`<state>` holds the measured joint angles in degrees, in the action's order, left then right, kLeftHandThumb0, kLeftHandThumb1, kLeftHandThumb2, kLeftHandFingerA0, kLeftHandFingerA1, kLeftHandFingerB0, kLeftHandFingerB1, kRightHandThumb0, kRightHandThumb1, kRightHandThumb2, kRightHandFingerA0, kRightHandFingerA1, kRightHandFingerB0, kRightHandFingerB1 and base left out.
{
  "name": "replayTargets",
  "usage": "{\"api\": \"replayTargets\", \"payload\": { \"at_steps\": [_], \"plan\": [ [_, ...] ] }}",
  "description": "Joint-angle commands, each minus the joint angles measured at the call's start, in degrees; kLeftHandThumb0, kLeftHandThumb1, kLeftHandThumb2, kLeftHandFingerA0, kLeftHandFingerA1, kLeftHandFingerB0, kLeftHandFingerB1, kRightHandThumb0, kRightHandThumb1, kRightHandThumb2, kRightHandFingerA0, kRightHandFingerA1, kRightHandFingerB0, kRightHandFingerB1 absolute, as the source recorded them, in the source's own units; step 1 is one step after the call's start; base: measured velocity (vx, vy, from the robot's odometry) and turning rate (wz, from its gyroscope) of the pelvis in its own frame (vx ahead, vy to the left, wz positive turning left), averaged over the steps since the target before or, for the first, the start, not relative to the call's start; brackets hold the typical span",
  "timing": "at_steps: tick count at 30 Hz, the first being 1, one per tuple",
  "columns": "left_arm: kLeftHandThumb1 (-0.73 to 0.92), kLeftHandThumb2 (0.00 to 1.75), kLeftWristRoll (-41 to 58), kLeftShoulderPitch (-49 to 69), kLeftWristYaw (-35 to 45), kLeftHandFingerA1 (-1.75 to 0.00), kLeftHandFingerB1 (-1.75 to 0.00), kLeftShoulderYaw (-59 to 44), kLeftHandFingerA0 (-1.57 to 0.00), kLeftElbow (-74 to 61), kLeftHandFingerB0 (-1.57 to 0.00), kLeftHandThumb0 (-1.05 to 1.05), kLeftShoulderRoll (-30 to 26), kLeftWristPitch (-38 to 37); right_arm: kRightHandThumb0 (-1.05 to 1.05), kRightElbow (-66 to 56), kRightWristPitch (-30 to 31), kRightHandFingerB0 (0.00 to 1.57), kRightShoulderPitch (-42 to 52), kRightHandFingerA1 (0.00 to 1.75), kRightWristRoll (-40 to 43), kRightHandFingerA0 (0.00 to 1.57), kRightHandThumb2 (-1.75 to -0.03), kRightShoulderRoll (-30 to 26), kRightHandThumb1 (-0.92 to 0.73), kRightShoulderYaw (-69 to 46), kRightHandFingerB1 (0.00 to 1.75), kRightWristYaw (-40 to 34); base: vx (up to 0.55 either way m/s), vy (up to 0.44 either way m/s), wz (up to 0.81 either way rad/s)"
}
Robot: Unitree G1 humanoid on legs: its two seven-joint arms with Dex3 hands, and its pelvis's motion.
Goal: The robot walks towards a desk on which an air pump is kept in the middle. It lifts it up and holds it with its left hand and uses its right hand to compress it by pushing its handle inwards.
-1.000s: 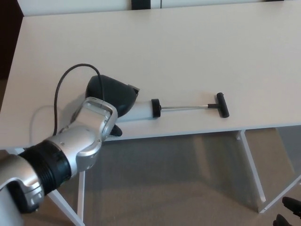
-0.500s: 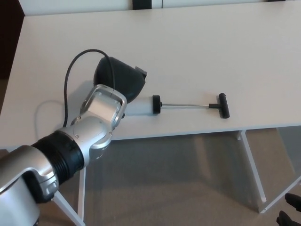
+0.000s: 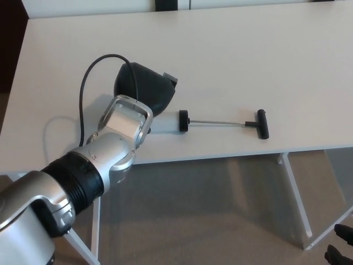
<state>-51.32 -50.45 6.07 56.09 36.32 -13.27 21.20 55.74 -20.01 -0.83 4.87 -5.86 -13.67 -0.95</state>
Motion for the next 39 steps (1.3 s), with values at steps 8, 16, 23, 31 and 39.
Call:
{"api": "replayTargets", "payload": {
  "at_steps": [8, 16, 23, 31, 39],
  "plan": [
    [0.45, 0.75, 3.0, 1.2, 12.1, -0.58, -0.37, -5.0, -0.65, 4.4, -0.14, -0.69, 3.4, 0.4, -0.28, -0.4, 1.3, 0.63, -1.4, 0.45, 0.4, 0.76, -0.58, -0.7, -0.59, -0.3, 0.42, -0.4, 0.00, 0.000, 0.00],
    [0.51, 0.56, 2.9, 1.0, 13.9, -0.46, -0.28, -6.1, -0.59, 11.1, -0.19, -0.62, 7.0, -0.4, -0.30, -1.3, 1.5, 0.62, -1.7, 0.43, 0.4, 0.74, -0.58, -0.8, -0.61, -0.5, 0.41, -0.4, 0.00, 0.000, 0.00],
    [0.79, 0.64, 3.9, 3.8, 6.8, -1.03, -0.37, -9.0, -0.81, 11.3, -0.52, -0.36, 6.9, -5.1, -0.28, -1.5, 1.7, 0.64, -2.5, 0.44, 0.5, 0.75, -0.57, -0.8, -0.62, -0.7, 0.41, -0.3, 0.00, 0.000, 0.00],
    [0.63, 0.60, 2.0, 5.4, -8.7, -1.26, -0.54, -9.2, -0.82, 13.9, -0.76, -0.27, 6.5, -13.0, -0.31, -1.2, 1.7, 0.64, -3.1, 0.45, 0.3, 0.77, -0.58, -0.9, -0.60, -0.8, 0.42, -0.7, 0.00, 0.000, 0.00],
    [0.60, 0.58, 2.4, 4.4, -11.6, -1.37, -0.53, -10.0, -0.82, 16.1, -0.78, -0.28, 6.3, -16.7, -0.30, -0.9, 1.8, 0.65, -3.7, 0.45, 0.4, 0.78, -0.58, -1.1, -0.61, -0.9, 0.42, -0.8, 0.00, 0.000, 0.00]
  ]
}}
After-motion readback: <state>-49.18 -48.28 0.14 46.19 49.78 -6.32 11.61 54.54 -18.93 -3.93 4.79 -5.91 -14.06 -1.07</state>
